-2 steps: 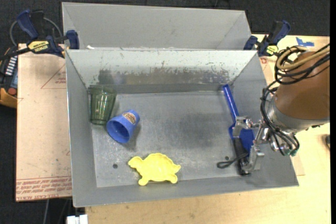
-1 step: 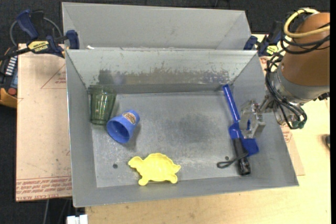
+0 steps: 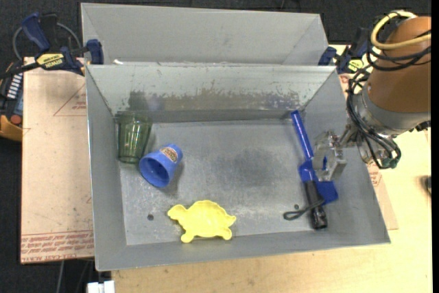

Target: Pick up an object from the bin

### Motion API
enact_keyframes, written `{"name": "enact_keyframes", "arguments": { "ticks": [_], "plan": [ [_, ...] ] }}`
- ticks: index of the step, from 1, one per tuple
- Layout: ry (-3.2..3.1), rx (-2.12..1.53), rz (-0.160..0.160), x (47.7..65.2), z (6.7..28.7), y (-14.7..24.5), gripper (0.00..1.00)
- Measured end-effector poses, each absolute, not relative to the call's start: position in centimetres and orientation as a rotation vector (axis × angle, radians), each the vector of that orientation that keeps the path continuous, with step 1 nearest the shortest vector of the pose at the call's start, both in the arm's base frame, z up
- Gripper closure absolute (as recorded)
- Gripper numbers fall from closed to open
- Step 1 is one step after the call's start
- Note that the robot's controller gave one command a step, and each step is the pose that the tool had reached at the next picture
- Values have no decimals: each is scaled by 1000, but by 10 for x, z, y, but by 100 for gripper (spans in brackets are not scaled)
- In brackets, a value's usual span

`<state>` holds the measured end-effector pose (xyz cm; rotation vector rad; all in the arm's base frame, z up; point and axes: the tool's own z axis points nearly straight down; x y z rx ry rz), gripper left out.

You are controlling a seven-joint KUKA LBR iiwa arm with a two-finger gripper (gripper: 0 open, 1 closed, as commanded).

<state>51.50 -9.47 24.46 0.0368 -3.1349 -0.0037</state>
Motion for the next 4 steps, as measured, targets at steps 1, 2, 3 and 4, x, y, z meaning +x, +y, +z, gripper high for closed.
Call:
{"name": "enact_keyframes", "arguments": {
  "ticks": [1, 2, 3, 4],
  "plan": [
    [-3135, 37, -3, 515, 245, -95, 100],
    [-3135, 37, -4, 515, 245, -95, 100],
    [-3135, 38, -4, 515, 245, -94, 100],
    [-3135, 38, -4, 515, 245, -94, 100]
  ]
}}
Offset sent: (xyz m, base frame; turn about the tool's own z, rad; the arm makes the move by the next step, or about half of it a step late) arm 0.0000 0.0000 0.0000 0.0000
